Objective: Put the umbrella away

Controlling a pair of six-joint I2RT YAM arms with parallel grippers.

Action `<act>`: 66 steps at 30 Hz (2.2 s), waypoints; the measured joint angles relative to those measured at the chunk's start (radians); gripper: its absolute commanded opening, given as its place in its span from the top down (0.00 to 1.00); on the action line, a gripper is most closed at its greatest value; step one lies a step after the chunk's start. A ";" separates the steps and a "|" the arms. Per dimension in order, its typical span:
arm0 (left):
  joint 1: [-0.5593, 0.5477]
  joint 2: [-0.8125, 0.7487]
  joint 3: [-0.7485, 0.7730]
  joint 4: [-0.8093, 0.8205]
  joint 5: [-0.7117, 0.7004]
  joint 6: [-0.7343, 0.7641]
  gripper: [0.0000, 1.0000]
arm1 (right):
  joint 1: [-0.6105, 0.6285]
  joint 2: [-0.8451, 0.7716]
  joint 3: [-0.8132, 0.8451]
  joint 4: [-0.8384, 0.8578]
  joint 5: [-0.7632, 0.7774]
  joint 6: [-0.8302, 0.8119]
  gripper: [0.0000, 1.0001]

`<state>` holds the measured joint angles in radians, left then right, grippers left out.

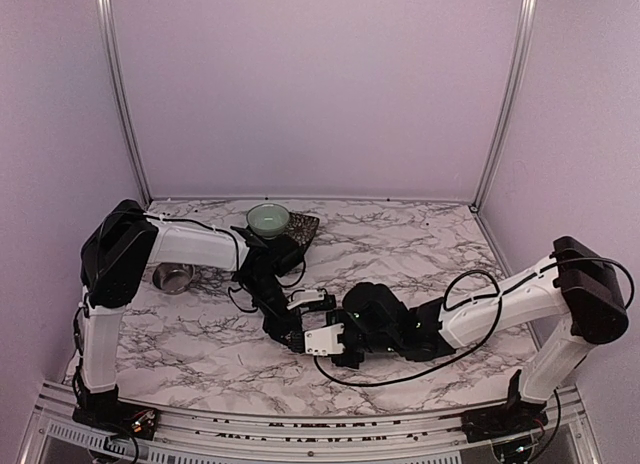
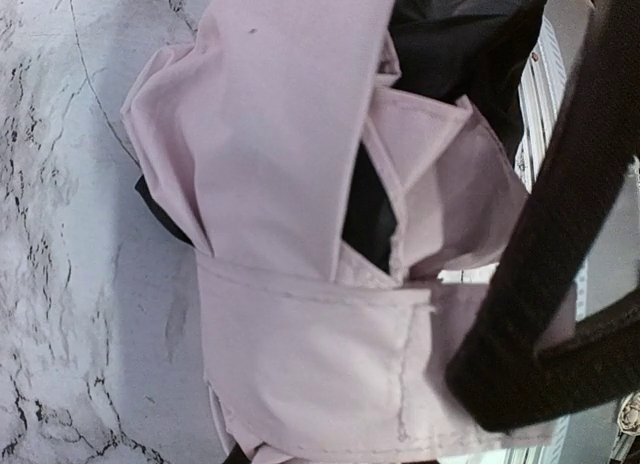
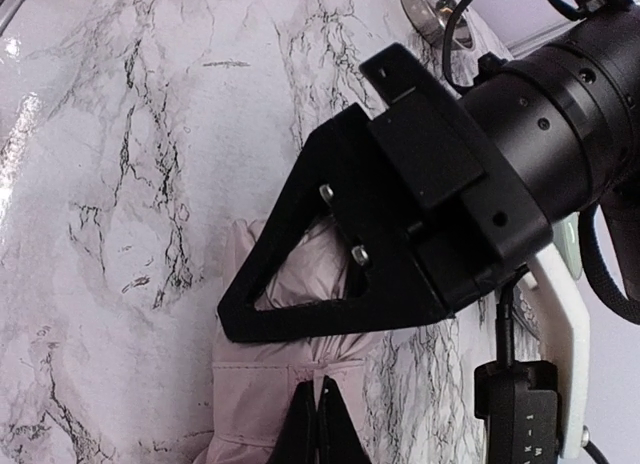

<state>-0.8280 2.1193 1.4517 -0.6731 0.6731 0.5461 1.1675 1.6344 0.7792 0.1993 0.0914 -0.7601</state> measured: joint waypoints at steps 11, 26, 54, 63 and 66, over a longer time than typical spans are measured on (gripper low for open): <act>0.004 0.021 0.024 -0.031 0.014 -0.007 1.00 | 0.030 0.056 0.003 0.030 0.039 0.112 1.00; 0.018 0.020 0.027 -0.023 -0.001 -0.009 1.00 | 0.060 0.135 0.005 -0.043 0.145 0.152 0.86; -0.030 -0.174 -0.160 0.175 -0.338 0.057 0.02 | -0.011 -0.471 -0.026 -0.137 0.006 0.254 0.41; -0.051 -0.408 -0.309 0.286 -0.440 0.074 0.01 | -0.191 -0.531 0.045 -0.139 -0.157 0.351 0.00; -0.055 -0.521 -0.370 0.321 -0.469 0.038 0.01 | -0.233 -0.420 0.189 -0.213 -0.218 0.372 0.03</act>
<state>-0.8825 1.5978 1.0817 -0.3519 0.2043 0.5838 0.9340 1.2144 0.9680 -0.0139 -0.1268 -0.3885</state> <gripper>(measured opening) 0.992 0.997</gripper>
